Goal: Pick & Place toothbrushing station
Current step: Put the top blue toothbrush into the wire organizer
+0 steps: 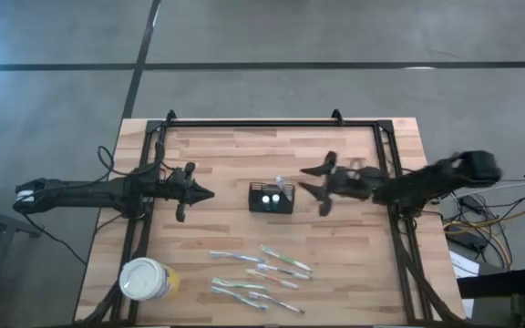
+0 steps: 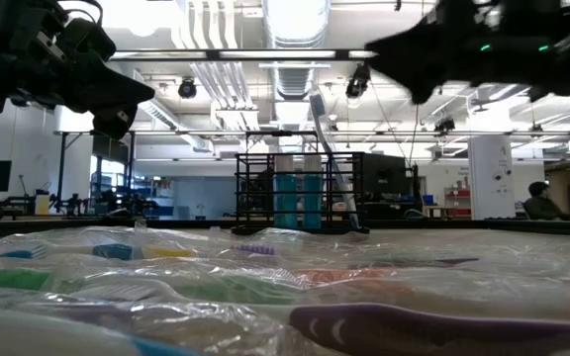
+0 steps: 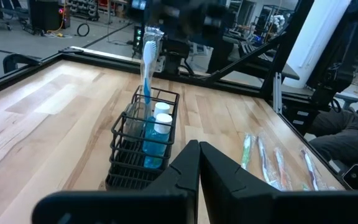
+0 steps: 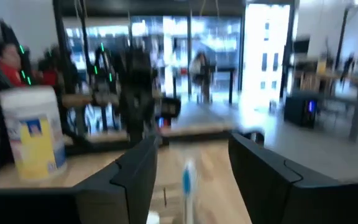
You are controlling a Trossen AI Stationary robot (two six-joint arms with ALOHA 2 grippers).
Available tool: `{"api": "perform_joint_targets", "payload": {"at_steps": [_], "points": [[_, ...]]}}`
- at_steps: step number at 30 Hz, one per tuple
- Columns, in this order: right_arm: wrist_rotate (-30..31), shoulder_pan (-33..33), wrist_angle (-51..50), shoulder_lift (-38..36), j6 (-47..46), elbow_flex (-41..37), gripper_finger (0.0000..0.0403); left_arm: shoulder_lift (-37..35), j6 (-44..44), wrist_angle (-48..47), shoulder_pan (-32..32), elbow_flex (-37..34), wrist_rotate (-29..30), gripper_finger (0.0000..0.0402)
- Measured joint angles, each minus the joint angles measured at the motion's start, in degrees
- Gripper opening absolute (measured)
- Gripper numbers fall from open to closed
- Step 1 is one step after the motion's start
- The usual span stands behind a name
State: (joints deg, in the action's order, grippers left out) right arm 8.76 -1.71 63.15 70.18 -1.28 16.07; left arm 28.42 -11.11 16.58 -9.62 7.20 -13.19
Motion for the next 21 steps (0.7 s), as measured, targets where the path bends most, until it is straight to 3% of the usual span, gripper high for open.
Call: {"api": "perform_joint_targets", "payload": {"at_steps": [5, 10, 13, 17, 21], "points": [[-1.25, 0.12, -0.51, -16.57, -0.71, -9.11, 0.0152, 0.0, 0.57, -0.63, 0.0, 0.0, -0.21, 0.0014], [-1.39, 2.94, -3.55, -29.69, 0.27, -15.42, 0.0074, 0.0, 0.22, -0.71, 0.02, 0.0, -0.22, 0.0014], [-0.84, 3.68, -11.06, -35.11, 1.79, -14.81, 0.0025, 0.0, 0.19, -0.62, 0.02, 0.0, 0.05, 0.0014], [-1.35, 3.82, -19.2, -39.15, 3.93, -13.07, 0.0013, 0.02, 0.11, -0.59, 0.02, 0.61, 0.88, 0.0012], [-1.44, 3.85, -19.77, -43.98, 6.13, -13.65, 0.0009, 0.0, 0.1, -0.67, 0.02, 1.05, 0.86, 0.0009]]}}
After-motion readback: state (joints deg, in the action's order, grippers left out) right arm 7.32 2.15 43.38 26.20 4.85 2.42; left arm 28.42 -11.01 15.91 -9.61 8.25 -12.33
